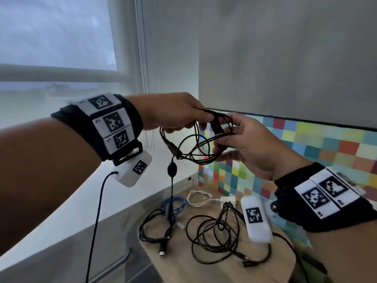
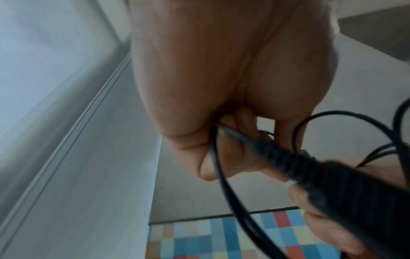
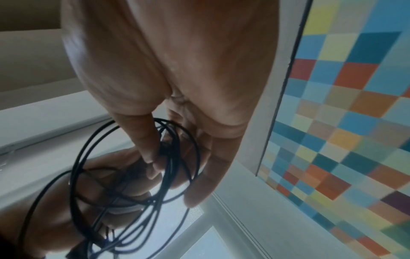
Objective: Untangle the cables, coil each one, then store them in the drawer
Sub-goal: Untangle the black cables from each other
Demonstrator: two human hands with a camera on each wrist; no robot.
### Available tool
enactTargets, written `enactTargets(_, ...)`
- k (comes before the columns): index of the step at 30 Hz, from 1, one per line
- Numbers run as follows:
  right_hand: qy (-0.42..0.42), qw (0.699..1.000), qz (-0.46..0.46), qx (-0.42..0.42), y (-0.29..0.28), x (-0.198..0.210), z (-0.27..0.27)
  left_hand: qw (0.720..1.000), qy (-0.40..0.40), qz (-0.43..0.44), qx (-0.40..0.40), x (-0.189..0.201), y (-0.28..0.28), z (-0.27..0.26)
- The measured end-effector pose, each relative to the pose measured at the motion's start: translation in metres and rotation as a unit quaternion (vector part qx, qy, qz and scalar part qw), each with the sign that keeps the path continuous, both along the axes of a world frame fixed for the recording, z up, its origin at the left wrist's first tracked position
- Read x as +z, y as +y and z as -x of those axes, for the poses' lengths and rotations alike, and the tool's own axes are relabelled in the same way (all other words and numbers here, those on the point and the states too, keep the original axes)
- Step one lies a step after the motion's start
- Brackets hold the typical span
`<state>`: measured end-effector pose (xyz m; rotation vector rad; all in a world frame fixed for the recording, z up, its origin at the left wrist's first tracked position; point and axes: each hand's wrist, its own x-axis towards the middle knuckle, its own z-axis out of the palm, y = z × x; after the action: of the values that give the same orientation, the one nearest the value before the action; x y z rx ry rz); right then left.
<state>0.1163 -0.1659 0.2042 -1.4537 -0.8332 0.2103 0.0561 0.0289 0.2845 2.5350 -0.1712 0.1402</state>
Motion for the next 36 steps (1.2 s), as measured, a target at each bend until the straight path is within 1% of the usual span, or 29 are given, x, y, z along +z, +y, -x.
enactTargets(4,0.001,1.0,-0.009,-0.024,0.007,0.025,-0.006,0.996,-0.019,-0.076,0.035,0.033,-0.002,-0.002)
enactTargets(6,-0.001,0.999,-0.006,-0.035,0.01,0.033,-0.009,0.993,-0.026,-0.11,0.037,0.04,-0.004,-0.005)
enactTargets(8,-0.006,0.999,-0.001,-0.042,0.01,0.037,-0.012,0.989,-0.011,-0.145,0.03,0.044,-0.007,-0.008)
enactTargets(11,-0.014,0.999,0.01,-0.034,0.007,0.04,-0.015,0.986,0.015,-0.166,0.021,0.051,-0.007,-0.011)
enactTargets(14,-0.035,0.999,0.018,-0.038,0.003,0.045,-0.023,0.986,0.008,-0.167,0.026,0.059,-0.01,-0.017)
enactTargets(15,-0.044,0.998,0.02,-0.045,0.001,0.048,-0.027,0.987,0.007,-0.16,0.025,0.063,-0.012,-0.021)
enactTargets(16,-0.053,0.997,0.023,-0.055,-0.002,0.05,-0.031,0.991,0.016,-0.134,0.022,0.067,-0.015,-0.023)
enactTargets(18,-0.062,0.995,0.025,-0.07,-0.008,0.052,-0.039,0.997,0.058,-0.039,0.011,0.073,-0.02,-0.028)
enactTargets(20,-0.05,0.996,0.016,-0.074,-0.017,0.051,-0.047,0.995,0.097,0.025,0.009,0.078,-0.025,-0.035)
enactTargets(21,-0.04,0.997,0.008,-0.072,-0.023,0.05,-0.05,0.993,0.11,0.029,0.005,0.078,-0.029,-0.038)
enactTargets(24,-0.007,0.999,-0.022,-0.042,-0.043,0.042,-0.056,0.993,0.117,-0.006,-0.023,0.072,-0.04,-0.051)
enactTargets(25,0.006,0.999,-0.034,-0.029,-0.05,0.04,-0.058,0.993,0.109,-0.006,-0.033,0.069,-0.043,-0.055)
enactTargets(27,0.033,0.997,-0.06,-0.026,-0.059,0.037,-0.062,0.996,0.074,0.023,-0.045,0.06,-0.047,-0.063)
enactTargets(31,0.066,0.991,-0.091,-0.076,-0.066,0.039,-0.076,0.993,-0.022,0.112,-0.042,0.037,-0.053,-0.071)
enactTargets(33,0.05,0.991,-0.069,-0.1,-0.063,0.042,-0.08,0.989,-0.055,0.134,-0.032,0.025,-0.053,-0.072)
enactTargets(36,-0.001,0.992,0.027,-0.122,-0.056,0.05,-0.079,0.983,-0.082,0.164,-0.016,0.006,-0.045,-0.072)
